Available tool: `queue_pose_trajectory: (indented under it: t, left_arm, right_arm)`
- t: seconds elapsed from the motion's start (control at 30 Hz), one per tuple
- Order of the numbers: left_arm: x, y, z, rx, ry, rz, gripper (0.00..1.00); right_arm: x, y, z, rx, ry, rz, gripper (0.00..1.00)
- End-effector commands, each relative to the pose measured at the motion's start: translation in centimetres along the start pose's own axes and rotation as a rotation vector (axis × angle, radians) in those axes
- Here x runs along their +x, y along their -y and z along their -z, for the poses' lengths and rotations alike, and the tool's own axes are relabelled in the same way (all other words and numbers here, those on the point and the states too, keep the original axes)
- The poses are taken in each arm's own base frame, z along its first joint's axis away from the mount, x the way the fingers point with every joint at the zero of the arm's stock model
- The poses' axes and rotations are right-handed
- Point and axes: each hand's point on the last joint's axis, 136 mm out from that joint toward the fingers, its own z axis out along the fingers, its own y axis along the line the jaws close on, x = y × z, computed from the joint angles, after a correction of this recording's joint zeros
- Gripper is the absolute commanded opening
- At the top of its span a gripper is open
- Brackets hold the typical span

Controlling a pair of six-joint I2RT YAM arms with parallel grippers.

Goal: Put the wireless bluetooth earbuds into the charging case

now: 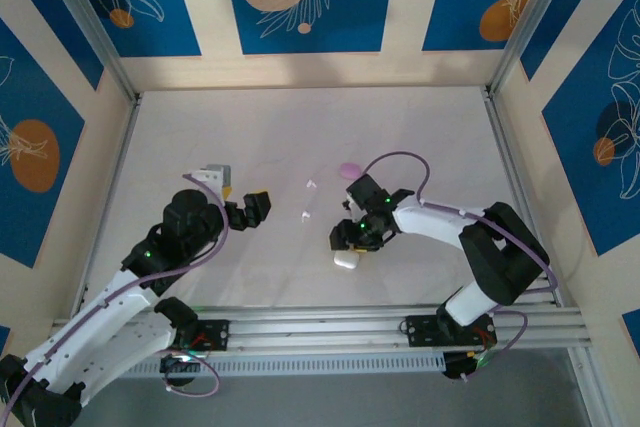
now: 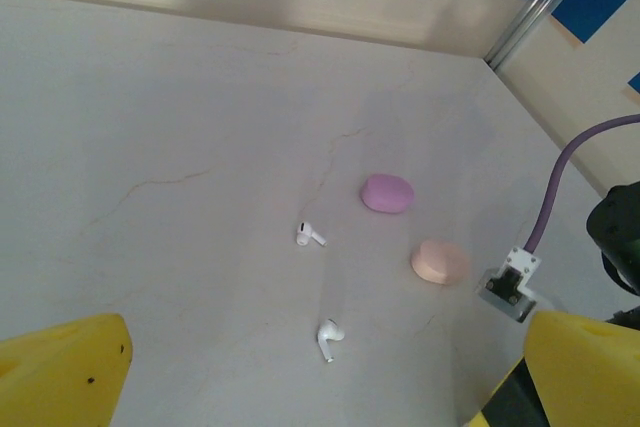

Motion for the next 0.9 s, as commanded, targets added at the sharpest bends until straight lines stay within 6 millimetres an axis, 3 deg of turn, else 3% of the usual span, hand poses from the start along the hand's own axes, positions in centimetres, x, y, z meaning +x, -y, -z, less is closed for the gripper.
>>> queue_pose_trajectory:
  t: [0.0,0.3,0.47,0.87]
  left_arm:
    - [-0.7,0.1,0.3,0.014,0.035,-0.023,1.00]
    - [-0.5,0.4,0.0,0.027,0.024,-0.017,1.00]
    - [-0.4,0.3,0.0,0.022,0.021,-0.016,1.00]
    - [0.0,-0.2,-0.1,-0.002,0.008,-0.017,1.00]
  right_arm:
    - [2.3,-0.5,0.1,0.001,-0.054,0.004,0.60]
    - [4.8,0.1,-0.1,0.169,-0.042,0.118,0.63]
    - [4.5,1.2,-0.1,0.305,-0.014,0.133,0.63]
    - [4.2,0.4,-1.8,0.407,-0.023,0.286,0.59]
